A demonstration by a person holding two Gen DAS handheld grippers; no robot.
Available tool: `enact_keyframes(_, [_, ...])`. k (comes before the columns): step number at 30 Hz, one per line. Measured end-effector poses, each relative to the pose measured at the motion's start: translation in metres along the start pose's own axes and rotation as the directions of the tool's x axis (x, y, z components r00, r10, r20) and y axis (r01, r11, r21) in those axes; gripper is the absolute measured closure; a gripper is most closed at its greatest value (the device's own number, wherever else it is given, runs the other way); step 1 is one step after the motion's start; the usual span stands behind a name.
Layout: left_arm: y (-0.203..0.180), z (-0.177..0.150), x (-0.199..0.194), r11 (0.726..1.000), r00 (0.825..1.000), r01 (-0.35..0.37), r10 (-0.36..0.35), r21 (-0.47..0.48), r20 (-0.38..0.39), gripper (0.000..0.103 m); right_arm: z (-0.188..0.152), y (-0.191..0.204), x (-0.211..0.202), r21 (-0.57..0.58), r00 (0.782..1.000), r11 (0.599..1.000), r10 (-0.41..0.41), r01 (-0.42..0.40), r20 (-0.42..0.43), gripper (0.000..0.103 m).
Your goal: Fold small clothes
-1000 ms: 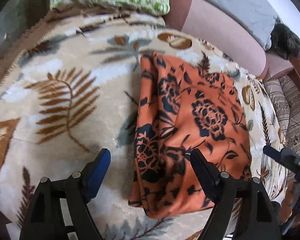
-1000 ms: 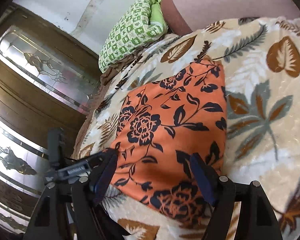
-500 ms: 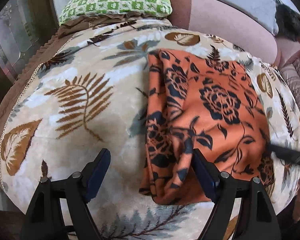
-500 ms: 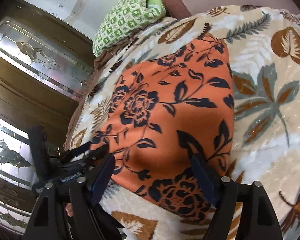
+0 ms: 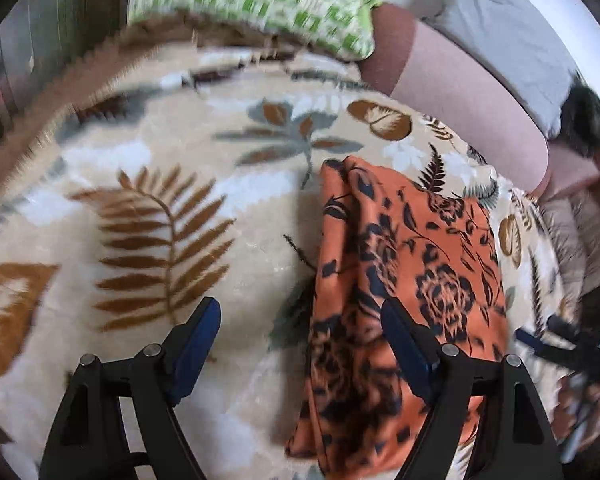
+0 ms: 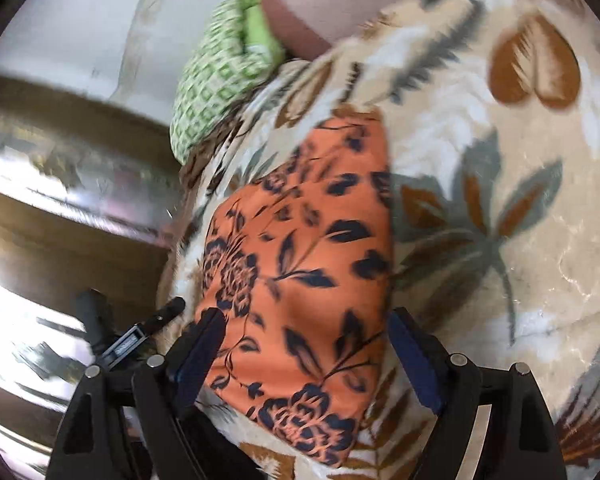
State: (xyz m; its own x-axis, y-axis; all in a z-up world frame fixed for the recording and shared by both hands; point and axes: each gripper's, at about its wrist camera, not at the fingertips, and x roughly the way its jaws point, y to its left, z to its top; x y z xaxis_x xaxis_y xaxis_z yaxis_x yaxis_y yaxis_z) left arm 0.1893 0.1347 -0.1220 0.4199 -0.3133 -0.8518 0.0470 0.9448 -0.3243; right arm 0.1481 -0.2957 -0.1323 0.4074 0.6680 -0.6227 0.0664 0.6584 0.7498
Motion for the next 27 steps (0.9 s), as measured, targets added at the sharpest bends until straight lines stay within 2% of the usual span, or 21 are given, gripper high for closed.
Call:
enact_keyframes(3, [0.001,0.008,0.026,0.995,0.992,0.097,-0.098,-0.020,-0.074,0.020,0.009,-0.012,0.011,0.049,0.998,0.997,0.063,-0.063,0.002,0.017])
enact_keyframes(4, [0.000,0.008,0.030,0.994,0.991,0.102,-0.104,-0.026,-0.084,0.020,0.012,-0.013,0.018,0.050,0.998,0.997,0.061,-0.060,-0.007,0.017])
enact_keyframes(7, [-0.011,0.007,0.046,0.981,0.972,0.191,-0.192,-0.023,-0.134,0.020,0.021,-0.016,0.039,0.059,0.998,0.998,0.041,-0.039,-0.040,0.017])
enact_keyframes(9, [-0.019,0.005,0.054,0.982,0.971,0.188,-0.183,0.017,-0.152,0.020,0.022,-0.016,0.049,0.056,0.997,0.997,0.052,-0.049,-0.059,0.016])
enact_keyframes(10, [-0.021,0.004,0.060,0.985,0.973,0.171,-0.163,0.036,-0.165,0.020,0.022,-0.015,0.056,0.045,0.997,0.999,0.029,-0.026,-0.073,0.016])
enact_keyframes(12, [-0.024,0.004,0.064,0.987,0.975,0.156,-0.149,0.029,-0.164,0.021,0.022,-0.016,0.065,0.044,0.995,0.999,0.021,-0.017,-0.097,0.016])
enact_keyframes(13, [-0.025,0.005,0.063,0.989,0.976,0.145,-0.138,0.029,-0.167,0.028,0.023,-0.013,0.064,0.041,0.995,0.999,0.017,-0.013,-0.097,0.018])
enact_keyframes(14, [-0.028,0.005,0.062,0.988,0.975,0.150,-0.143,0.031,-0.172,0.044,0.023,-0.010,0.066,0.038,0.994,0.999,0.020,-0.016,-0.103,0.018])
enact_keyframes(15, [-0.030,0.004,0.063,0.981,0.966,0.190,-0.183,0.024,-0.183,0.053,0.023,-0.007,0.068,0.031,0.993,0.999,0.013,-0.009,-0.116,0.018])
enact_keyframes(20, [-0.034,0.000,0.068,0.985,0.972,0.172,-0.167,0.018,-0.168,0.060,0.019,-0.005,0.079,0.019,0.989,0.999,-0.032,0.035,-0.146,0.018])
enact_keyframes(21, [-0.035,0.000,0.068,0.986,0.972,0.169,-0.163,0.019,-0.167,0.061,0.020,-0.004,0.080,0.014,0.988,0.999,-0.040,0.042,-0.151,0.020])
enact_keyframes(22, [-0.036,0.000,0.068,0.986,0.973,0.164,-0.158,0.022,-0.167,0.063,0.020,-0.002,0.083,0.001,0.985,0.998,-0.064,0.065,-0.162,0.032])
enact_keyframes(23, [-0.038,0.000,0.068,0.987,0.974,0.159,-0.152,0.026,-0.167,0.064,0.021,-0.003,0.084,-0.003,0.983,0.997,-0.075,0.076,-0.169,0.036])
enact_keyframes(25, [-0.042,0.001,0.068,0.989,0.977,0.145,-0.137,0.037,-0.165,0.066,0.021,-0.002,0.082,-0.001,0.983,0.997,-0.070,0.071,-0.169,0.051])
enact_keyframes(27, [-0.049,0.002,0.065,0.991,0.982,0.113,-0.101,0.068,-0.159,0.068,0.020,0.004,0.078,-0.032,0.983,0.996,-0.086,0.082,-0.163,0.056])
